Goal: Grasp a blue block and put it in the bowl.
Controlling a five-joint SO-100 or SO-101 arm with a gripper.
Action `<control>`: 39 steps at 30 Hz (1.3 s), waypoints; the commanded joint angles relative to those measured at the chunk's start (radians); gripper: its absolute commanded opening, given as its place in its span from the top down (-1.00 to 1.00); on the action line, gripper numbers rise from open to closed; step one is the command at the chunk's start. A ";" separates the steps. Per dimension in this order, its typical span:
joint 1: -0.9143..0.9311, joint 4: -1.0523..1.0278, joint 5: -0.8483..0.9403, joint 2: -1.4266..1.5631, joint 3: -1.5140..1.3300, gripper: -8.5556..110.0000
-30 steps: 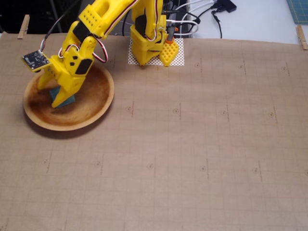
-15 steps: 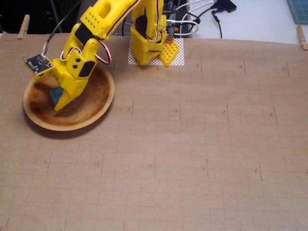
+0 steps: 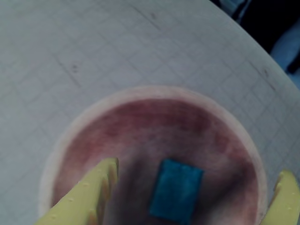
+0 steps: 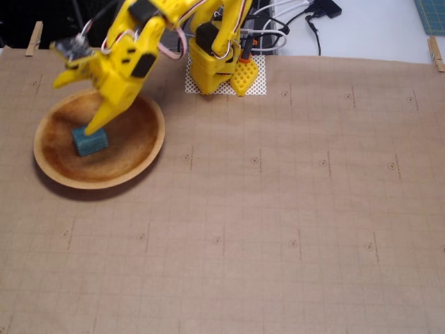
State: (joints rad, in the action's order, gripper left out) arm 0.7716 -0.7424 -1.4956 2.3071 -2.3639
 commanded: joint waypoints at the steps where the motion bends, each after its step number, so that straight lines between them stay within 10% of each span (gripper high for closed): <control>1: -0.023 -0.114 0.005 0.198 0.087 0.15; 26: -0.489 -0.669 -0.049 0.857 0.123 0.16; 39: -0.732 -0.802 -0.044 0.989 0.109 0.59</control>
State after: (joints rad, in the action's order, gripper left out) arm 0.0859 -1.5432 -1.5386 3.2935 -2.3040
